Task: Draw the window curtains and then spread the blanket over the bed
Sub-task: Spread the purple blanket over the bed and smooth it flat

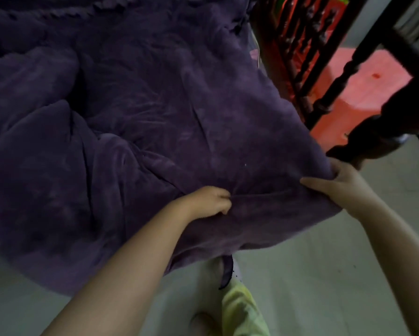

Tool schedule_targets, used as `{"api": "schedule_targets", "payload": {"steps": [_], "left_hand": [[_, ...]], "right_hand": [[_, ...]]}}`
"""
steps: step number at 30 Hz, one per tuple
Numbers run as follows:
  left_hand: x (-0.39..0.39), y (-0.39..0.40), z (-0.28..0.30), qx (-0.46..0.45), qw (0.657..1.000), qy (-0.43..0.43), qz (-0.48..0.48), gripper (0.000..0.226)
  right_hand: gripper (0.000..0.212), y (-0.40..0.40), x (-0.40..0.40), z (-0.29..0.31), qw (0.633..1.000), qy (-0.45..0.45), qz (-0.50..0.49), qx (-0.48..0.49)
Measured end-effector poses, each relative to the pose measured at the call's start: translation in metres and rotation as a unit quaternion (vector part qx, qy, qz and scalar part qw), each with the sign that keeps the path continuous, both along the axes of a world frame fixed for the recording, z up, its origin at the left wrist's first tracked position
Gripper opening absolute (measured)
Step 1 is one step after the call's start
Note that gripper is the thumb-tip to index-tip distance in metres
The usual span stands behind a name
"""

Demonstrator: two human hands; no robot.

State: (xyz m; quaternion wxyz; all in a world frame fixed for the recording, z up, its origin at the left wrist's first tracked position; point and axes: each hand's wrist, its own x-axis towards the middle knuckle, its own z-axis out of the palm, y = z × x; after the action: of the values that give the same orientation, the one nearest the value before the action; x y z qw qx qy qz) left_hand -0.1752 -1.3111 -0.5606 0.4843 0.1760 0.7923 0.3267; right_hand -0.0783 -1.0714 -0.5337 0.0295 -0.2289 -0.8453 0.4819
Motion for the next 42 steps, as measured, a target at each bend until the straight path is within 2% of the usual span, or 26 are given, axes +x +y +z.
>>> {"api": "schedule_targets", "payload": {"steps": [1, 2, 3, 5, 7, 8, 9, 11, 14, 17, 19, 21, 23, 25, 27, 29, 30, 32, 34, 35, 36, 38, 40, 42], "left_hand": [[0.006, -0.001, -0.008, -0.044, 0.997, 0.031, -0.06, 0.008], [0.012, -0.003, -0.017, -0.099, 0.984, 0.059, -0.133, 0.02], [0.019, -0.005, -0.027, -0.153, 0.964, 0.074, -0.206, 0.032], [0.03, -0.01, -0.044, -0.227, 0.923, 0.073, -0.303, 0.041], [0.029, -0.018, -0.053, -0.249, 0.915, 0.095, -0.302, 0.038], [0.024, -0.024, -0.056, -0.248, 0.925, 0.115, -0.265, 0.036], [0.016, -0.031, -0.058, -0.243, 0.935, 0.141, -0.216, 0.036], [-0.002, -0.045, -0.061, -0.246, 0.941, 0.195, -0.125, 0.037], [-0.026, -0.055, -0.065, -0.274, 0.931, 0.238, -0.048, 0.04], [-0.044, -0.048, -0.073, -0.281, 0.921, 0.271, -0.013, 0.043], [-0.05, -0.038, -0.077, -0.289, 0.905, 0.31, 0.008, 0.043], [-0.058, -0.024, -0.082, -0.31, 0.885, 0.347, 0.034, 0.041], [-0.064, -0.009, -0.082, -0.305, 0.878, 0.361, 0.072, 0.041], [-0.075, 0.011, -0.082, -0.248, 0.888, 0.371, 0.11, 0.047], [-0.084, 0.029, -0.077, -0.128, 0.907, 0.374, 0.145, 0.057], [-0.097, 0.057, -0.069, -0.021, 0.914, 0.373, 0.159, 0.064], [-0.102, 0.073, -0.066, 0.011, 0.913, 0.372, 0.166, 0.066], [-0.113, 0.102, -0.065, 0.036, 0.92, 0.357, 0.157, 0.066], [-0.12, 0.121, -0.073, -0.007, 0.949, 0.308, 0.064, 0.066], [-0.123, 0.127, -0.081, -0.055, 0.963, 0.263, -0.003, 0.066], [-0.125, 0.13, -0.09, -0.11, 0.966, 0.219, -0.078, 0.065], [-0.126, 0.128, -0.103, -0.195, 0.943, 0.165, -0.216, 0.059], [-0.129, 0.124, -0.11, -0.202, 0.937, 0.137, -0.251, 0.05], [-0.138, 0.12, -0.112, -0.172, 0.954, 0.108, -0.222, 0.041]], "right_hand": [[0.02, -0.001, 0.002, -0.019, 0.996, -0.069, -0.006, 0.062], [0.031, -0.004, 0.005, -0.04, 0.981, -0.157, 0.011, 0.115], [0.043, -0.007, 0.009, -0.063, 0.956, -0.254, 0.046, 0.141], [0.047, -0.021, 0.014, -0.097, 0.885, -0.427, 0.111, 0.151], [0.044, -0.03, 0.007, -0.115, 0.837, -0.475, 0.169, 0.212], [0.044, -0.034, -0.003, -0.118, 0.829, -0.464, 0.184, 0.252], [0.042, -0.035, -0.016, -0.118, 0.837, -0.435, 0.176, 0.282], [0.034, -0.035, -0.045, -0.115, 0.885, -0.35, 0.11, 0.288], [0.036, -0.022, -0.088, -0.115, 0.943, -0.224, -0.005, 0.245], [0.058, 0.006, -0.129, -0.121, 0.966, -0.2, -0.105, 0.122], [0.069, 0.017, -0.149, -0.127, 0.963, -0.222, -0.153, -0.004], [0.068, 0.026, -0.166, -0.134, 0.947, -0.222, -0.201, -0.118], [0.051, 0.028, -0.178, -0.127, 0.916, -0.219, -0.226, -0.25], [0.029, 0.033, -0.189, -0.106, 0.901, -0.149, -0.238, -0.331], [0.021, 0.035, -0.192, -0.069, 0.914, 0.009, -0.251, -0.319], [0.023, 0.045, -0.19, -0.023, 0.919, 0.164, -0.255, -0.252], [0.02, 0.051, -0.19, -0.003, 0.923, 0.203, -0.26, -0.2], [0.014, 0.064, -0.195, 0.01, 0.933, 0.204, -0.288, -0.076], [0.034, 0.069, -0.199, -0.008, 0.942, 0.143, -0.302, 0.036], [0.047, 0.069, -0.199, -0.027, 0.948, 0.083, -0.297, 0.077], [0.059, 0.066, -0.196, -0.05, 0.954, -0.001, -0.279, 0.109], [0.072, 0.059, -0.185, -0.098, 0.947, -0.196, -0.201, 0.154], [0.059, 0.059, -0.176, -0.136, 0.91, -0.331, -0.119, 0.221], [0.042, 0.058, -0.177, -0.156, 0.876, -0.391, -0.088, 0.267]]}}
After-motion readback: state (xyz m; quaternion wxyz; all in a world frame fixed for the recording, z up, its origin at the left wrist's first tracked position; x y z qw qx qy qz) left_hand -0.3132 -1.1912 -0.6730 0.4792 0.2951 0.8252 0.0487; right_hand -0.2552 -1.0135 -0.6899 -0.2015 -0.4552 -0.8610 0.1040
